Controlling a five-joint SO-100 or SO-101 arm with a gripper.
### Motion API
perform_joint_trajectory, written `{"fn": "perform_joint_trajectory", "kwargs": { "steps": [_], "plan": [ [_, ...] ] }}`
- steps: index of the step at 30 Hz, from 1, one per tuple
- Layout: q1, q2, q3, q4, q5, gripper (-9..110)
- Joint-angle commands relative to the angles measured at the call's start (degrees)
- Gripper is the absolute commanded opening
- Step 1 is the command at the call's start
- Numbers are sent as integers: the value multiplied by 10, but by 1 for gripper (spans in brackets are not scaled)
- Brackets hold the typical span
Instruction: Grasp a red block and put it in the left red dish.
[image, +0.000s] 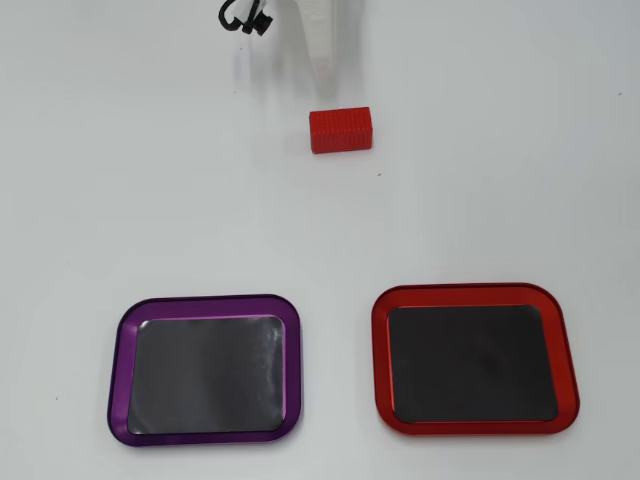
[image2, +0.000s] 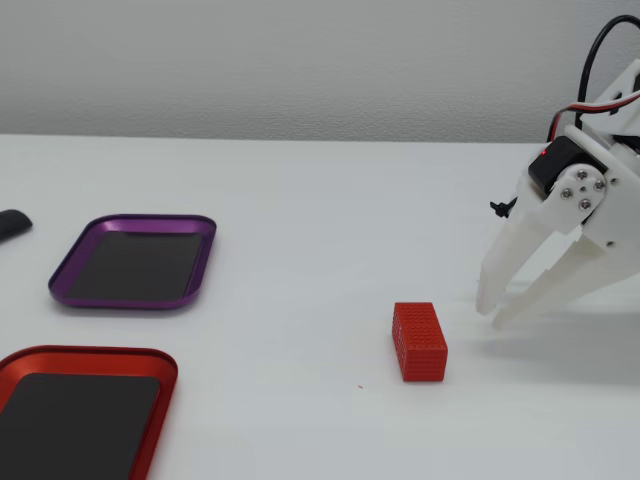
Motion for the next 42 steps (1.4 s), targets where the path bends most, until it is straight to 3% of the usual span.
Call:
{"fn": "perform_joint_trajectory", "kwargs": {
  "steps": [1, 24, 30, 37, 42],
  "plan": [
    [0, 43, 4, -6, 1, 0],
    [1, 43, 4, -7, -4, 0],
    [3, 43, 2, -54, -6, 0],
    [3, -5, -137, -53, -1, 0],
    [3, -186, -272, -51, -4, 0]
  ]
}}
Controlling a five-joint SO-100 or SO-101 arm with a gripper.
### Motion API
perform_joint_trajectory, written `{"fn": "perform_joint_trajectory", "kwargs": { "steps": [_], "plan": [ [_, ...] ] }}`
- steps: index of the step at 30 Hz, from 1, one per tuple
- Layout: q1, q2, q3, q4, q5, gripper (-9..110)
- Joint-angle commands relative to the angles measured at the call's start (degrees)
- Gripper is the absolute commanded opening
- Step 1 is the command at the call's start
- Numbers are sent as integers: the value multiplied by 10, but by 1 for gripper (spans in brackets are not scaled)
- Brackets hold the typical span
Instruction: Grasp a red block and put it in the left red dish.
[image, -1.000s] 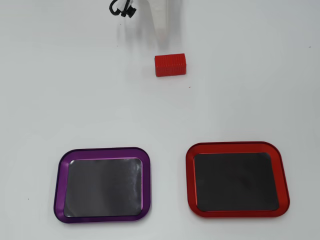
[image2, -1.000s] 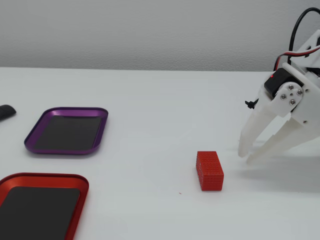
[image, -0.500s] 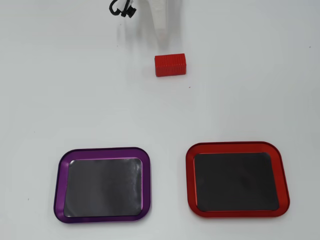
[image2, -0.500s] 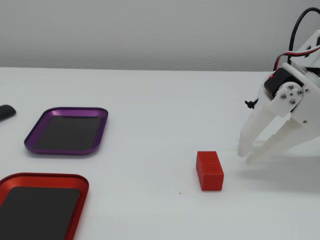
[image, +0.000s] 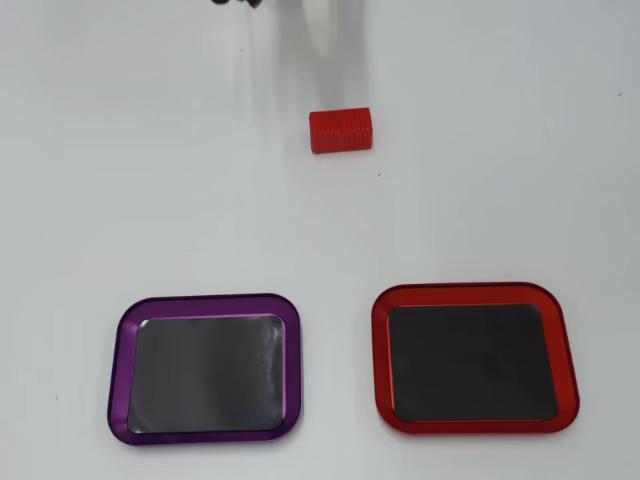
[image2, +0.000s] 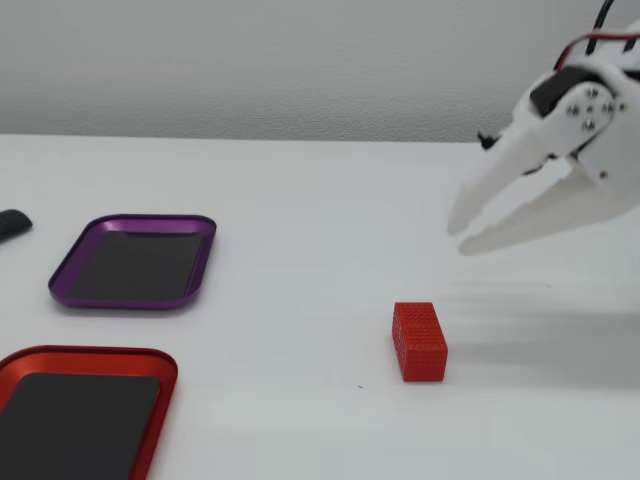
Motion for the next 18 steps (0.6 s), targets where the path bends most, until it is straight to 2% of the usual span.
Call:
{"fn": "perform_joint_trajectory", "kwargs": {
  "steps": [1, 5, 12, 18],
  "plan": [
    [1, -120, -97, -4, -3, 0],
    [-6, -295, -217, 22, -1, 4],
    [-7, -532, -380, 130, -4, 27],
    [-9, -627, -411, 148, -5, 32]
  ]
}}
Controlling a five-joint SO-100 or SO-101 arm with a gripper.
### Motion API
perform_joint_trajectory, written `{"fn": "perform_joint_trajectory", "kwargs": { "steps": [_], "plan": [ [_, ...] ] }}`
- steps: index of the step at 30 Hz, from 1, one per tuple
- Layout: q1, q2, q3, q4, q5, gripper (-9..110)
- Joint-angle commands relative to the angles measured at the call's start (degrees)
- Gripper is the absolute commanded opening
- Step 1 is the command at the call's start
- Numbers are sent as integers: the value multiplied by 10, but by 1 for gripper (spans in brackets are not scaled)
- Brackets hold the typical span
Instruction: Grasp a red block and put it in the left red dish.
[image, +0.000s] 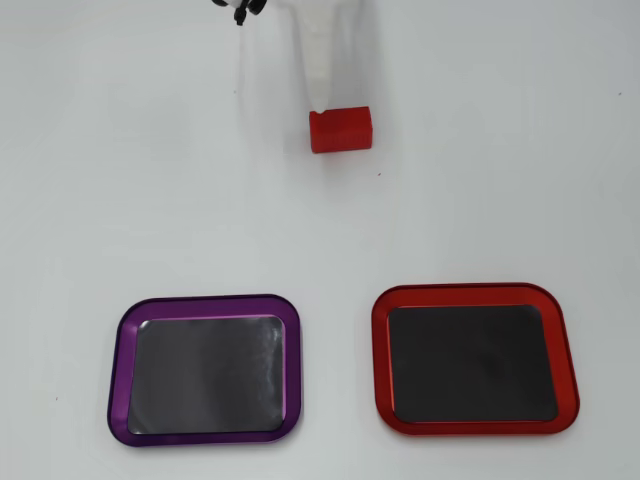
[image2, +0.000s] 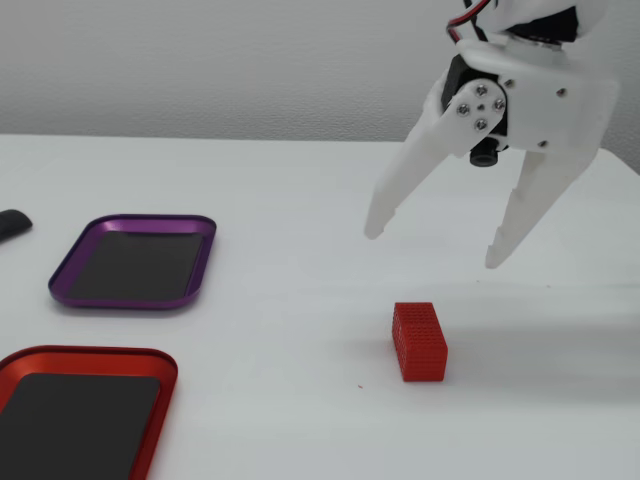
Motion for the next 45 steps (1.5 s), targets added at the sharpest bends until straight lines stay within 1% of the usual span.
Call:
{"fn": "perform_joint_trajectory", "kwargs": {
  "steps": [1, 12, 16, 20, 23, 26, 30, 33, 40, 44, 45],
  "plan": [
    [-3, -24, -22, 4, -3, 32],
    [-4, -120, -21, -72, 3, 32],
    [-33, -175, -13, -97, 4, 32],
    [-60, -206, 17, -163, 4, 32],
    [-66, -219, 25, -198, 3, 32],
    [-62, -225, 25, -206, -3, 31],
    [-58, -226, 25, -207, -5, 23],
    [-58, -226, 25, -207, -31, 15],
    [-56, -226, 25, -207, -38, 8],
    [-58, -223, 25, -200, -39, -1],
    [-59, -220, 25, -200, -45, -1]
  ]
}}
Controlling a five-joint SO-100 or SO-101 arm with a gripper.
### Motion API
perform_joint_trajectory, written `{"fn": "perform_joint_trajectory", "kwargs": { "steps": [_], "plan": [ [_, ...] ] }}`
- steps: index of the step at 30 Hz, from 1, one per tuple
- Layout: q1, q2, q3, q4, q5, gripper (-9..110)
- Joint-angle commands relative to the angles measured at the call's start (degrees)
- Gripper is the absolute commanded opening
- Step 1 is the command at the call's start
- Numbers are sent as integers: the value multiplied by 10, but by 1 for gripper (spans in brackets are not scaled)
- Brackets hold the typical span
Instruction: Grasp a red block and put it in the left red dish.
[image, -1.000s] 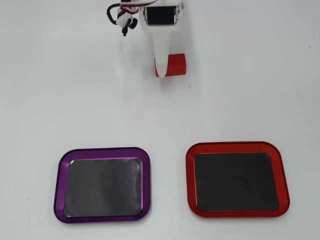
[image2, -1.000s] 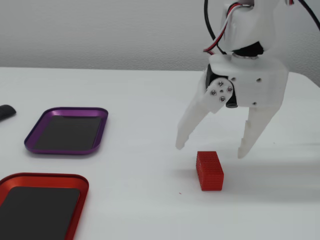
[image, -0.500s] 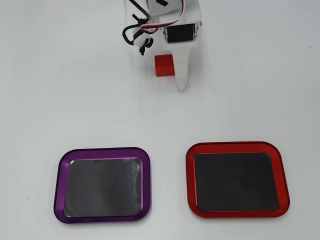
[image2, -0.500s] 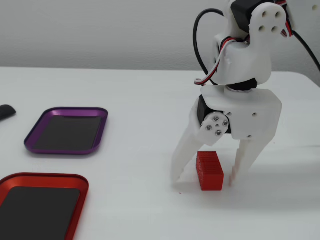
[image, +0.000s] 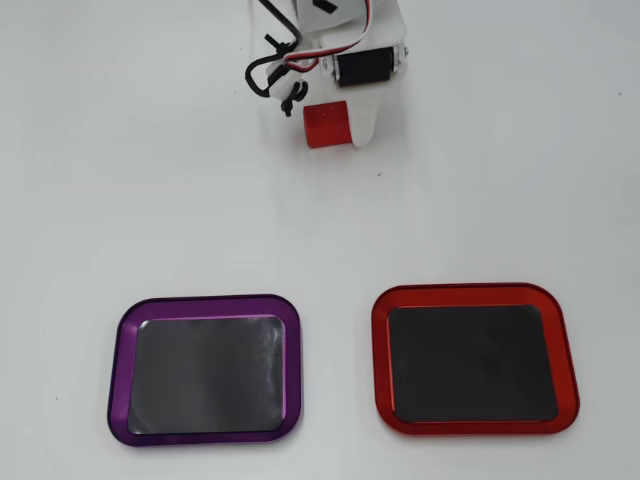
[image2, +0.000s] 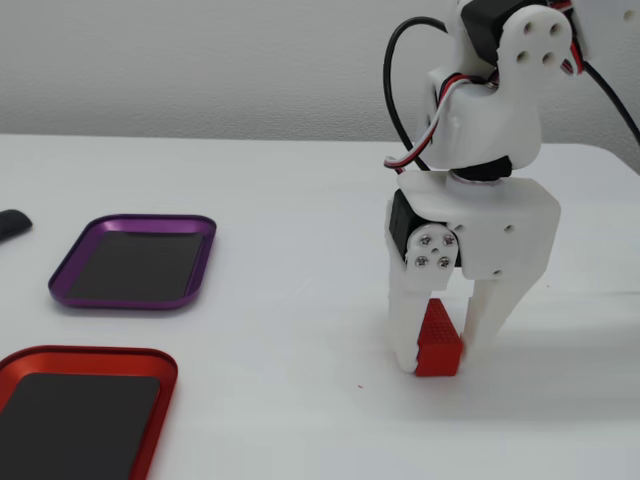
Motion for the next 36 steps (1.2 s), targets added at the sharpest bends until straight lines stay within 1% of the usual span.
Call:
{"fn": "perform_joint_trajectory", "kwargs": {
  "steps": [1, 6, 13, 18, 21, 25, 27, 30, 34, 36],
  "plan": [
    [-2, 4, 1, 1, -18, 0],
    [-9, 39, -10, 27, -25, 0],
    [-24, 243, -9, 24, -25, 0],
    [-60, 387, 3, -74, -25, 0],
    [-93, 419, 24, -135, -25, 0],
    [-120, 384, 49, -252, -25, 0],
    [-119, 330, 51, -306, -24, 0],
    [-117, 225, 38, -353, -23, 0],
    [-117, 76, -60, -387, -21, 0],
    [-117, 0, -127, -381, -18, 0]
  ]
}}
